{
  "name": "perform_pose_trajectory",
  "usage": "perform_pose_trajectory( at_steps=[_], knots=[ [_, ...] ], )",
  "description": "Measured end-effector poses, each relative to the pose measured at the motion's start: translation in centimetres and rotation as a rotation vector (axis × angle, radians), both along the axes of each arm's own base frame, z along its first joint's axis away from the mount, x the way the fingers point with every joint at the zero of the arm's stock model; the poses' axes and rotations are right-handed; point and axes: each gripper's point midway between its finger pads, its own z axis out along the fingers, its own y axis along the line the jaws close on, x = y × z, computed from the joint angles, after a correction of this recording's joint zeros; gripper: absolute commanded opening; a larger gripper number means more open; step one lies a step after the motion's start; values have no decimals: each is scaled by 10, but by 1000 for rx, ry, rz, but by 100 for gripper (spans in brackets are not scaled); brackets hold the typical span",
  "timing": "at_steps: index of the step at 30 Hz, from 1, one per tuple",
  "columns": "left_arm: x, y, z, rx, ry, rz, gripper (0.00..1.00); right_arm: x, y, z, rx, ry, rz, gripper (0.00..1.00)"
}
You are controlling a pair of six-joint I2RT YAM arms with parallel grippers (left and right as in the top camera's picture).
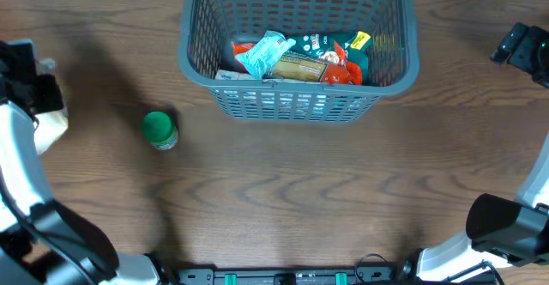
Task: Pack container
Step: 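Lift the paper bag with the left gripper and carry it over the basket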
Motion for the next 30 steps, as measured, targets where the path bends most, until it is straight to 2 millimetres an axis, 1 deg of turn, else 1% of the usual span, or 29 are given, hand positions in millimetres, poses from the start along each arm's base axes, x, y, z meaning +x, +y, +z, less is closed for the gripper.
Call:
perform_pose_trajectory(
  at_steps=[4, 5, 8, 10, 12, 14, 15, 20, 21, 22, 25, 30],
  knots=[
    [1, -17, 38, 40, -83, -27, 6, 0, 0, 0, 0, 0, 0, 99],
    [1, -21, 44, 48, -97, -34, 6, 0, 0, 0, 0, 0, 0, 99],
    [4, -34, 74, 71, -167, -56, 6, 0, 0, 0, 0, 0, 0, 99],
    [7, -45, 96, 76, -221, -82, 5, 0, 0, 0, 0, 0, 0, 99],
    [10, -61, 120, 69, -289, -116, 6, 0, 0, 0, 0, 0, 0, 99],
    [16, -84, 148, 52, -369, -176, 6, 0, 0, 0, 0, 0, 0, 99],
    [18, -93, 158, 45, -399, -200, 6, 0, 0, 0, 0, 0, 0, 99],
    [32, -162, 225, -21, -616, -408, 6, 0, 0, 0, 0, 0, 0, 99],
    [34, -178, 238, -36, -657, -455, 6, 0, 0, 0, 0, 0, 0, 99],
    [35, -189, 247, -48, -689, -488, 6, 0, 0, 0, 0, 0, 0, 99],
    [36, -224, 272, -83, -778, -593, 6, 0, 0, 0, 0, 0, 0, 99],
    [35, -268, 283, -129, -826, -710, 6, 0, 0, 0, 0, 0, 0, 99]
  ],
)
